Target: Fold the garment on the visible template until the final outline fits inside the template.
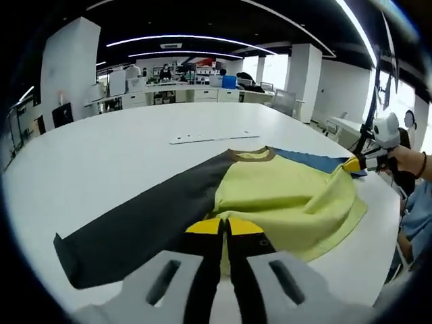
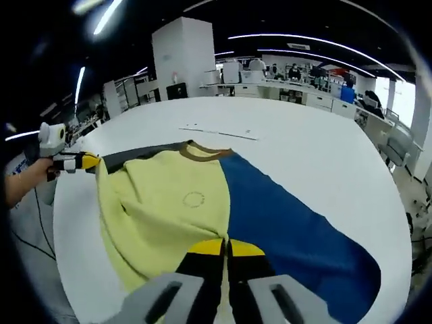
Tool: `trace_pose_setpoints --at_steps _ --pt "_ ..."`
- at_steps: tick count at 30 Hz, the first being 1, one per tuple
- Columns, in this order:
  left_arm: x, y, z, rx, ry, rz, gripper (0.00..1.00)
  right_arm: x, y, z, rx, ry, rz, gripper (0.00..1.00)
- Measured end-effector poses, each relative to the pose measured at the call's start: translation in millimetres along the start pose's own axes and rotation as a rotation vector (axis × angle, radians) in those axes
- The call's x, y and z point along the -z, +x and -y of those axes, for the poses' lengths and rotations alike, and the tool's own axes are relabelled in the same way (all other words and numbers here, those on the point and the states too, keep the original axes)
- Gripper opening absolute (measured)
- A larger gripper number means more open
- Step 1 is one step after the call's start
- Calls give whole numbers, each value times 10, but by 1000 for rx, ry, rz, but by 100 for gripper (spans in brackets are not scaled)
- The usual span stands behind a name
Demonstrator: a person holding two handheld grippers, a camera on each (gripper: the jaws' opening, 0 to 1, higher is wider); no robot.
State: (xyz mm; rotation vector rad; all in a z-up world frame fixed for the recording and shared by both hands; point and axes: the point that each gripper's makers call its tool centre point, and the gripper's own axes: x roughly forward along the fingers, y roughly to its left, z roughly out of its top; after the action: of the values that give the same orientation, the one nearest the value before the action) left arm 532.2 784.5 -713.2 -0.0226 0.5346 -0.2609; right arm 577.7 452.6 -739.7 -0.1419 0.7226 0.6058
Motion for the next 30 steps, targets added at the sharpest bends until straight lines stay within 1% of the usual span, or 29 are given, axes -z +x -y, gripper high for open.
trace_pose_setpoints --at_steps 4,8,12,15,17,18,19,20,22,25,27,30 --pt "97 119 -41 -22 35 -37 0 24 51 43 15 10 -3 0" --pt "177 214 -67 -25 60 -63 0 29 78 74 28 7 -5 0" --pt "238 244 -74 -32 118 -93 1 46 103 89 36 17 -1 0" --pt "239 207 -81 -29 119 -91 7 40 85 89 44 39 16 0" --pt "195 166 -71 -16 106 -65 13 27 57 92 45 51 22 9" --pt "189 145 -78 -13 107 -60 16 14 34 83 41 74 29 15" --pt "190 115 -83 -12 112 -60 18 4 17 68 36 92 34 22" --pt "196 95 -89 -12 118 -62 20 -5 -15 58 34 112 38 27" --pt "218 50 -118 -8 130 -66 21 -7 -61 44 34 119 41 34" --pt "262 -14 -177 -4 126 -68 22 29 -155 -25 26 145 36 40" --pt "307 -36 -180 10 94 -79 22 88 -201 -60 25 161 19 42" --pt "374 -48 -184 18 61 -98 21 165 -263 -114 27 159 11 41"
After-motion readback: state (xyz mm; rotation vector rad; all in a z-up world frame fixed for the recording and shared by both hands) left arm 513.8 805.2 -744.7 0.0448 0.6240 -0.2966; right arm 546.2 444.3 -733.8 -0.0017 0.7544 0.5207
